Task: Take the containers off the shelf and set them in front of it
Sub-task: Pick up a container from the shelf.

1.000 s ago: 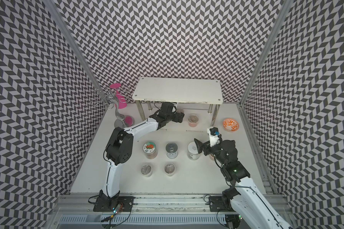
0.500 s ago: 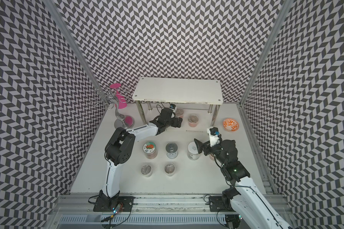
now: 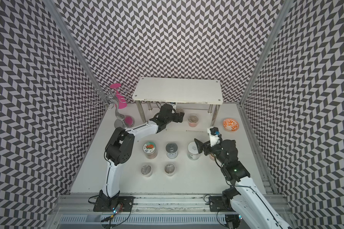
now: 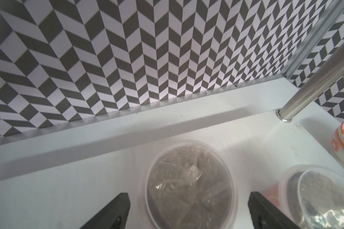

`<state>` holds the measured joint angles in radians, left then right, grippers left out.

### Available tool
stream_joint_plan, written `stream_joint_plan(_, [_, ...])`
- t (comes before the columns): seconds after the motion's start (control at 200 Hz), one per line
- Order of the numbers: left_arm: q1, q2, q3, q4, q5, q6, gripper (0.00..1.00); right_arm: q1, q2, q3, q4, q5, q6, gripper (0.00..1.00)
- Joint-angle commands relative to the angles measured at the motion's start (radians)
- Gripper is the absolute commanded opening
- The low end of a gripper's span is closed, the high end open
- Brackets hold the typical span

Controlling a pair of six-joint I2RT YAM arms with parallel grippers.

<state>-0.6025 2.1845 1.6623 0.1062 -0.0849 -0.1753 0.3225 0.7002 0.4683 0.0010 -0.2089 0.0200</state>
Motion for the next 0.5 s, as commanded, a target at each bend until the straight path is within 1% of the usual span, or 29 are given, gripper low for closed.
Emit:
stream_joint_plan(0.0, [-0.005,0.048,0.052,0.017,-0.003,0.014,0.97,-0.008,0.004,0.013,0.039,-0.014,0.006,1.00])
stream_joint_plan(0.21, [-0.003,0.096,0.116,-0.032,-0.002,0.022,0.97,-0.015,0.005,0.013,0.040,-0.018,0.003,1.00])
stream_joint_plan(0.35, [-0.002,0.099,0.113,-0.036,-0.004,0.022,0.97,-0.020,0.012,0.009,0.047,-0.026,0.006,0.99])
stream_joint_plan(0.491, [0.001,0.103,0.132,-0.037,0.004,0.033,0.94,-0.022,0.019,0.013,0.055,-0.030,0.006,0.99])
